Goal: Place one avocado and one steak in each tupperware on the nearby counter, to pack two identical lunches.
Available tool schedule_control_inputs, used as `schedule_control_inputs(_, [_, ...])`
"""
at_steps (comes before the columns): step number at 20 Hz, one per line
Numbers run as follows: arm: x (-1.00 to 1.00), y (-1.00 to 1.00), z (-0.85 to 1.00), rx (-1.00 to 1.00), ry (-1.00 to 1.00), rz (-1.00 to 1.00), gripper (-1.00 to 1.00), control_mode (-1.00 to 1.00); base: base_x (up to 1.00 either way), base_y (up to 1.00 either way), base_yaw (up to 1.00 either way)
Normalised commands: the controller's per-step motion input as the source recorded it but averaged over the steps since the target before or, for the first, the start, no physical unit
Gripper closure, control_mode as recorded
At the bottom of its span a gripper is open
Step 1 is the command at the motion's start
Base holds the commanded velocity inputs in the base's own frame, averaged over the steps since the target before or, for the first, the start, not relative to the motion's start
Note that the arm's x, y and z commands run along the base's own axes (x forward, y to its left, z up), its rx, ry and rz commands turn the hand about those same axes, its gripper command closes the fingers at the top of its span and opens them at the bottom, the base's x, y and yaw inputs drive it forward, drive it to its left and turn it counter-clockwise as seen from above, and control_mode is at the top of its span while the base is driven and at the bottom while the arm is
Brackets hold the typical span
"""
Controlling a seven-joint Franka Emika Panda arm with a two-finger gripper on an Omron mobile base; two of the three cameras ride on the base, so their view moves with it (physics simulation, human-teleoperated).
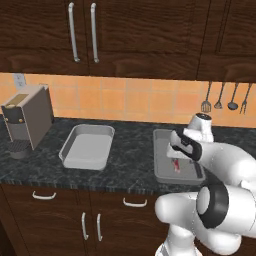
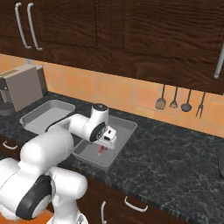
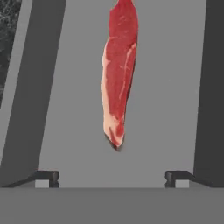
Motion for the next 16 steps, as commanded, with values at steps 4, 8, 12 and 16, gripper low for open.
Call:
schedule_control_inputs(4, [-0.58,0.26,0.86,0.0,0.0,0.0,-1.0,-1.0,0.0,0.0,0.0])
schedule_control_inputs(8, [-0.67,0.28,0.74,0.0,0.0,0.0,-1.0,-1.0,0.0,0.0,0.0])
schedule_control_inputs(12, [-0.69,0.31,0.52,0.0,0.0,0.0,-1.0,-1.0,0.0,0.0,0.0])
schedule_control_inputs(16, [-0.67,0.23,0.26,0.0,-0.01,0.0,-1.0,-1.0,0.0,0.0,0.0])
